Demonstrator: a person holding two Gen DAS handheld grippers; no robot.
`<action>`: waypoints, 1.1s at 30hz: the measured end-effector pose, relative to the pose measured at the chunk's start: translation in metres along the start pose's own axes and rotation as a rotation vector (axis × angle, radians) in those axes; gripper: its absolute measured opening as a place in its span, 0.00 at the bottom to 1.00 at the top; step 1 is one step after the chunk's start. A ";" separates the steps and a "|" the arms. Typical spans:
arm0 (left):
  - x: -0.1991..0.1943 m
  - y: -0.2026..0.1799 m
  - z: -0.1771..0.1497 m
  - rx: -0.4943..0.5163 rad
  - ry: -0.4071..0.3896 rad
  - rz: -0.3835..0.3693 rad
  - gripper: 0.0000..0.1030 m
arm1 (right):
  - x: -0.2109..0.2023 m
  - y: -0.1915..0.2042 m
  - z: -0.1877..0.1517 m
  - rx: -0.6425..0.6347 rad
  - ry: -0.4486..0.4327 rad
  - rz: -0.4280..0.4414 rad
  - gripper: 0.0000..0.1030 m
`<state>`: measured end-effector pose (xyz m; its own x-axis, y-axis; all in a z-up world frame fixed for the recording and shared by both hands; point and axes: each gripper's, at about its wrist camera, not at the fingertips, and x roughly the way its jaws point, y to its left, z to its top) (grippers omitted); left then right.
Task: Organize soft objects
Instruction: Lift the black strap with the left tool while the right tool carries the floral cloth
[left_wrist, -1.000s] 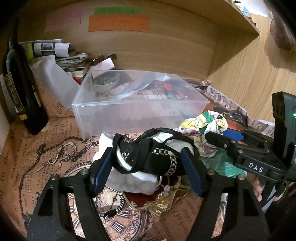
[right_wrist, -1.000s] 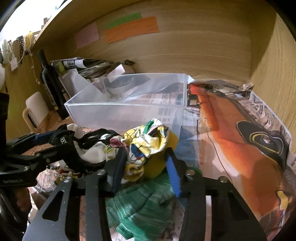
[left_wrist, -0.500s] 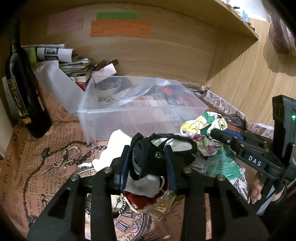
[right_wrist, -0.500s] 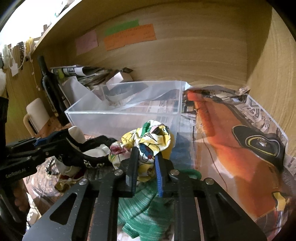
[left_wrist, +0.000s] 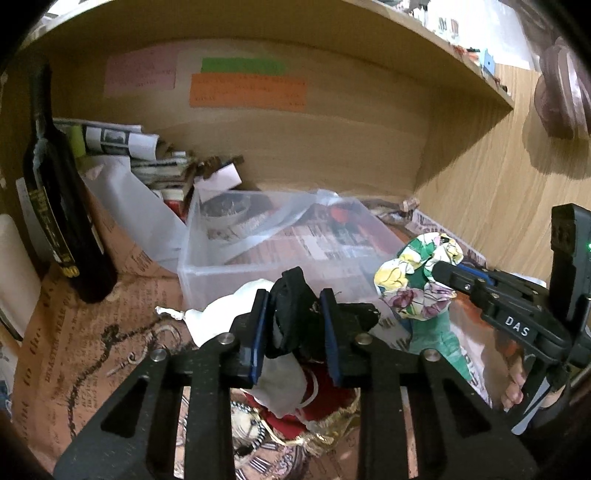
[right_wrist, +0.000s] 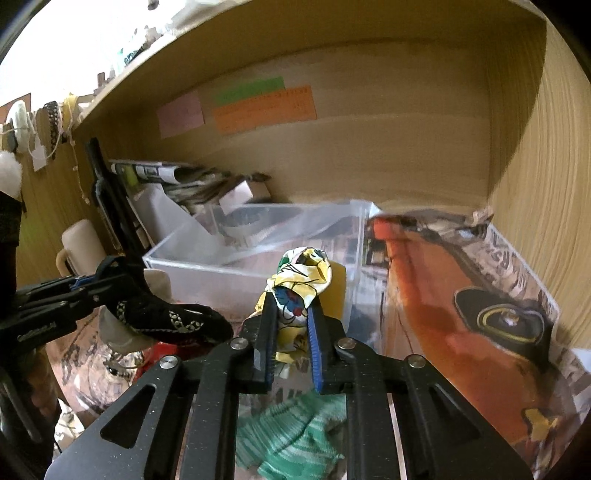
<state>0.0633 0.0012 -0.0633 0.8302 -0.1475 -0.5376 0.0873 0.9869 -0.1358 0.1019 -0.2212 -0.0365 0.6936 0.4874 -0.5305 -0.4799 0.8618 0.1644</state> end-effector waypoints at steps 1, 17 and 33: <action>-0.001 0.001 0.003 -0.002 -0.007 0.002 0.26 | -0.001 0.001 0.002 -0.003 -0.007 0.001 0.13; 0.017 0.032 0.010 -0.031 0.035 0.040 0.26 | -0.004 0.012 0.022 -0.041 -0.061 0.023 0.13; 0.015 0.020 -0.005 0.030 0.093 0.044 0.22 | 0.007 0.011 0.019 -0.032 -0.023 0.034 0.13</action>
<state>0.0743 0.0184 -0.0784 0.7789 -0.1080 -0.6178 0.0695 0.9939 -0.0862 0.1116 -0.2056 -0.0225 0.6888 0.5196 -0.5055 -0.5201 0.8400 0.1548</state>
